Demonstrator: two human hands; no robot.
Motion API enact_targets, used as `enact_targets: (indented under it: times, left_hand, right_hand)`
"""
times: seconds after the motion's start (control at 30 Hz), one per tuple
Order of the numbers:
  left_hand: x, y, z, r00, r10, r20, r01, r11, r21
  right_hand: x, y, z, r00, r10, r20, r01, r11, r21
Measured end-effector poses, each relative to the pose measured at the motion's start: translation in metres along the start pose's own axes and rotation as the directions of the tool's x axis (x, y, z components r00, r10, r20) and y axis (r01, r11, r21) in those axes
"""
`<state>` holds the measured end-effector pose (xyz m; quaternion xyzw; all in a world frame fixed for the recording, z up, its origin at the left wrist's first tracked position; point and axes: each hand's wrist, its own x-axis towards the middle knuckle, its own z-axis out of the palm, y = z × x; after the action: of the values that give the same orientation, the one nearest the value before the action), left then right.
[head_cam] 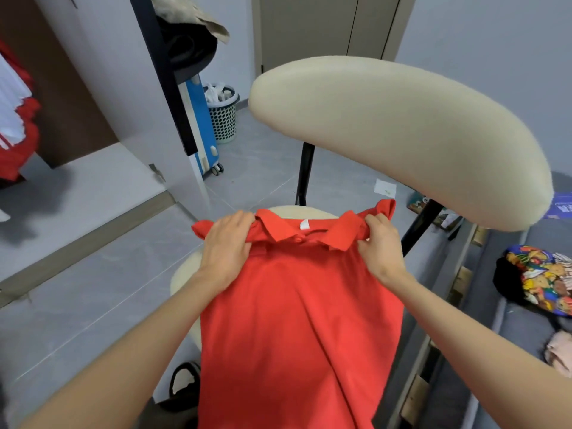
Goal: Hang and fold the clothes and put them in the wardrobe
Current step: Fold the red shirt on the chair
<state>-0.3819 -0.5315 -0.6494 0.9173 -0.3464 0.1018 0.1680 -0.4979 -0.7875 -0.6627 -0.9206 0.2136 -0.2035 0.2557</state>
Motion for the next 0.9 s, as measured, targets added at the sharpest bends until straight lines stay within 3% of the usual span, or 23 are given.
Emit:
enact_targets:
  times: [0.17, 0.27, 0.33, 0.37, 0.47, 0.5, 0.6, 0.67, 0.73, 0.8, 0.9]
  left_hand:
    - [-0.063, 0.025, 0.009, 0.984, -0.005, 0.175, 0.018, 0.997, -0.073]
    - [-0.098, 0.031, 0.02, 0.941, -0.034, 0.338, 0.081, 0.989, -0.125]
    - [-0.114, 0.034, 0.027, 0.917, -0.089, 0.388, 0.157, 0.977, -0.146]
    - [-0.118, 0.036, 0.03, 0.914, -0.165, 0.371, 0.241, 0.956, -0.169]
    - [-0.115, 0.048, 0.032, 0.826, -0.448, 0.342, 0.554, 0.757, -0.346]
    - [-0.111, 0.052, 0.033, 0.796, -0.477, 0.372, 0.6, 0.705, -0.378]
    - [-0.102, 0.066, 0.033, 0.782, -0.425, 0.455, 0.578, 0.768, -0.275]
    - [-0.104, 0.07, 0.029, 0.805, -0.381, 0.455, 0.514, 0.831, -0.213]
    - [-0.11, 0.069, 0.027, 0.825, -0.328, 0.46, 0.431, 0.892, -0.137]
    - [-0.117, 0.065, 0.026, 0.824, -0.284, 0.49, 0.366, 0.927, -0.079]
    - [-0.122, 0.063, 0.021, 0.822, -0.291, 0.49, 0.403, 0.904, -0.139]
  right_hand:
    - [-0.059, 0.022, -0.004, 0.988, 0.108, 0.113, -0.101, 0.993, -0.063]
    - [-0.087, 0.036, -0.005, 0.893, 0.263, 0.366, -0.17, 0.948, -0.268]
    - [-0.098, 0.041, -0.008, 0.83, 0.366, 0.421, -0.19, 0.895, -0.402]
    - [-0.101, 0.04, -0.01, 0.833, 0.376, 0.405, -0.204, 0.89, -0.407]
    - [-0.1, 0.033, -0.011, 0.855, 0.322, 0.406, -0.242, 0.941, -0.237]
    - [-0.098, 0.03, -0.011, 0.845, 0.315, 0.432, -0.266, 0.949, -0.171]
    - [-0.095, 0.025, -0.013, 0.85, 0.286, 0.442, -0.34, 0.939, 0.046]
    - [-0.097, 0.028, -0.018, 0.883, 0.23, 0.41, -0.257, 0.966, 0.01]
    - [-0.102, 0.032, -0.023, 0.888, 0.155, 0.433, -0.062, 0.973, -0.221]
    - [-0.106, 0.036, -0.027, 0.852, 0.1, 0.513, 0.143, 0.9, -0.413]
    - [-0.107, 0.033, -0.033, 0.83, 0.083, 0.551, 0.237, 0.842, -0.484]
